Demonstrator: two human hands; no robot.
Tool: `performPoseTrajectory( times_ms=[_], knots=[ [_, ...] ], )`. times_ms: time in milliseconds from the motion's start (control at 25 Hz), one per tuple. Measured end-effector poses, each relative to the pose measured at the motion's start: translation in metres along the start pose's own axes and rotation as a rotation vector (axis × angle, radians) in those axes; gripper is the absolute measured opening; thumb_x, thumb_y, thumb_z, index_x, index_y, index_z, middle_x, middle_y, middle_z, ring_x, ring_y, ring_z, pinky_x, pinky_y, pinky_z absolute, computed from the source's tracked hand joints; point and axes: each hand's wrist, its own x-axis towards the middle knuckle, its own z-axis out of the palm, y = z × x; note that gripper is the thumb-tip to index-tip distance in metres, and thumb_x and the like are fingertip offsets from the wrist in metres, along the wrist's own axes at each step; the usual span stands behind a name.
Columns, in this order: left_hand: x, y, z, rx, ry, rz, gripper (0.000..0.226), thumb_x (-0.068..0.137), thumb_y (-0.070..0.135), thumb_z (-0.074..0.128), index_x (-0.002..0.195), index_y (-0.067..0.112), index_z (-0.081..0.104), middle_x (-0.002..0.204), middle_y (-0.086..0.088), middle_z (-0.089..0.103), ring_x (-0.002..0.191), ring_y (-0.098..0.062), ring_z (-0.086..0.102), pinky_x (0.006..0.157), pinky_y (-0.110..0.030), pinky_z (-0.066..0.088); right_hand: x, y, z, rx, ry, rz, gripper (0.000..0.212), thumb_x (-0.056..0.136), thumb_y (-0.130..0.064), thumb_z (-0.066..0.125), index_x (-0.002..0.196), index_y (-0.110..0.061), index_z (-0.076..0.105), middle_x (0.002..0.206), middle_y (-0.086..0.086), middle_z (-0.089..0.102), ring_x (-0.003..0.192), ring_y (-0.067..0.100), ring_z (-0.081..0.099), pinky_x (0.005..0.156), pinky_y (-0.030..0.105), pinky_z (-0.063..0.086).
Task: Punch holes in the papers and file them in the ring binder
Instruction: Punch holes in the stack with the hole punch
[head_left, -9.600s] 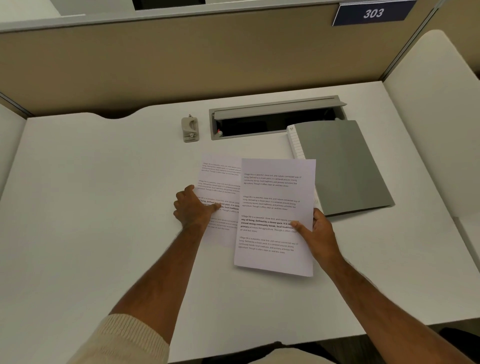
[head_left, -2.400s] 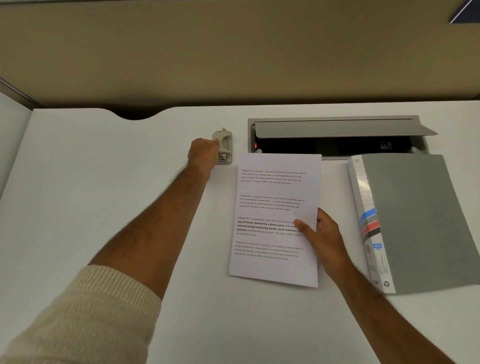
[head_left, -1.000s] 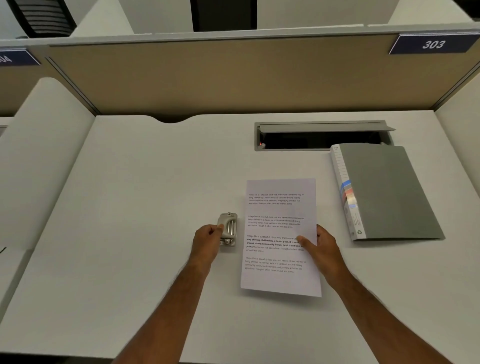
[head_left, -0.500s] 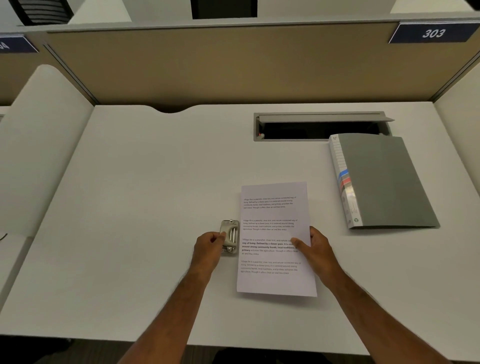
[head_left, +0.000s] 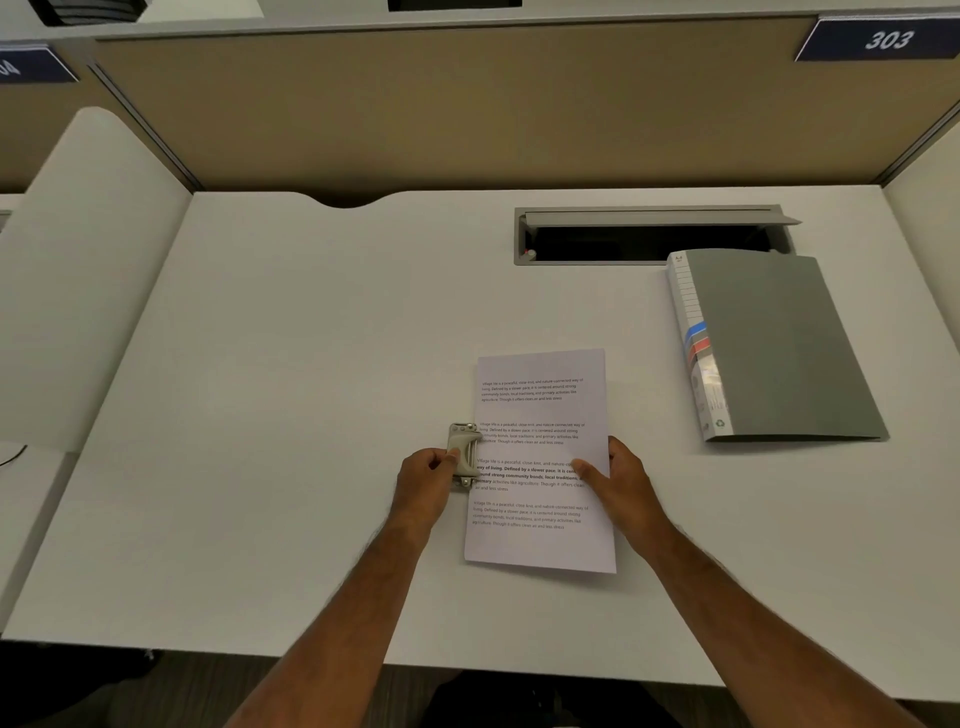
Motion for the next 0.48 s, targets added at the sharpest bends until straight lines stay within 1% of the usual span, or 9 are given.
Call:
performPoseTrajectory(
  times_ms=[160, 240, 400, 480],
  knots=[
    [0.002, -0.001, -0.001, 0.001, -0.013, 0.006, 0.026, 0.101, 0.032, 0.06, 0.098, 0.01, 0.073, 0.095, -0.002, 0.073, 0.081, -0.013, 0.062, 0.062, -0.023, 0.043, 0.0, -0.001, 0.008, -0.011, -0.009, 0.0, 0.037, 0.095, -0.028, 0.068, 0.128, -0.023, 0.054, 0.115, -0.012, 0.066, 0.096, 0.002, 0.067, 0.064, 0.012, 0.055],
    [0.002, -0.001, 0.0, 0.001, -0.022, 0.015, 0.026, 0.102, 0.031, 0.059, 0.098, 0.009, 0.073, 0.095, -0.003, 0.073, 0.082, -0.013, 0.063, 0.062, -0.023, 0.043, -0.001, -0.001, 0.011, -0.011, -0.011, 0.0, 0.036, 0.095, -0.027, 0.068, 0.128, -0.023, 0.054, 0.117, -0.01, 0.066, 0.097, 0.002, 0.067, 0.066, 0.013, 0.054],
    [0.002, -0.001, 0.0, -0.007, -0.027, 0.019, 0.024, 0.103, 0.029, 0.058, 0.097, 0.01, 0.072, 0.087, 0.004, 0.069, 0.077, -0.008, 0.06, 0.06, -0.02, 0.041, 0.0, -0.003, 0.015, -0.016, -0.004, 0.013, 0.034, 0.096, -0.028, 0.067, 0.127, -0.025, 0.054, 0.119, -0.008, 0.066, 0.098, 0.003, 0.066, 0.072, 0.017, 0.053],
    [0.004, -0.002, 0.0, -0.003, -0.029, 0.02, 0.024, 0.103, 0.029, 0.058, 0.098, 0.01, 0.071, 0.087, 0.004, 0.069, 0.075, -0.006, 0.059, 0.059, -0.02, 0.041, 0.001, -0.001, 0.016, -0.025, 0.0, 0.012, 0.035, 0.095, -0.028, 0.068, 0.127, -0.025, 0.054, 0.12, -0.006, 0.066, 0.099, 0.006, 0.067, 0.074, 0.02, 0.054]
  ],
)
